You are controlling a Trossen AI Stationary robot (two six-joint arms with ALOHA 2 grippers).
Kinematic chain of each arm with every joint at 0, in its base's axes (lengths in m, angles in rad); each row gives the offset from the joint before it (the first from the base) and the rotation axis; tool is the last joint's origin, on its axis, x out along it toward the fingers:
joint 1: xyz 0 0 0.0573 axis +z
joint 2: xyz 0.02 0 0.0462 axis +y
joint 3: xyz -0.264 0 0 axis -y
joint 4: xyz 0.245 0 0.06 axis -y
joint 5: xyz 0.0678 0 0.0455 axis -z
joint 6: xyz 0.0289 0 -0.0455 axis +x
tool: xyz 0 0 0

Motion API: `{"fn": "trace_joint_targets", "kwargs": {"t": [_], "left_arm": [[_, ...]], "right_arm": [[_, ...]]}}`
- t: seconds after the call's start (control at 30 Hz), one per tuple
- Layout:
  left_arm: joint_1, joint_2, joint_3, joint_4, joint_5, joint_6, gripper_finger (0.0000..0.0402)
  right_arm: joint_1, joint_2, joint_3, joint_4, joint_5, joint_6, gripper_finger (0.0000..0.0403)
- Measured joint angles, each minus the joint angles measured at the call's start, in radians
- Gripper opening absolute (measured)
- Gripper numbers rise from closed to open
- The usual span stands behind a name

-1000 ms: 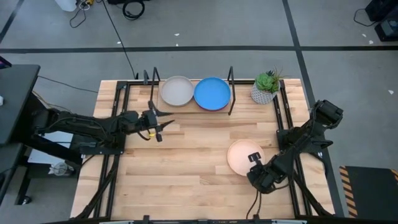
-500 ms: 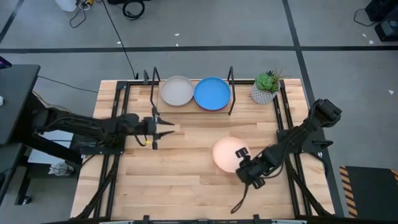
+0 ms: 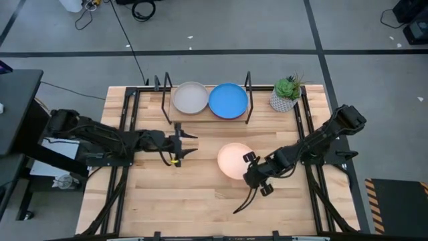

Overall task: Place and stack plates onto a shelf
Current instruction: Stack the light orange on top of the gray plate on the shelf

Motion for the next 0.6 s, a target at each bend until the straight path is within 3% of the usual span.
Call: {"fn": "trace_joint_targets", "kwargs": {"t": [0.23, 0.6], "left_arm": [[-0.032, 0.121, 0.073, -0.05, -0.001, 0.018, 0.0228], [-0.117, 0.143, 0.153, -0.089, 0.009, 0.003, 0.0228]], "right_arm": [[-0.012, -0.001, 0.0, 0.02, -0.005, -0.02, 0.0021], [-0.039, -0.061, -0.002, 0.015, -0.029, -0.104, 0.002]]}}
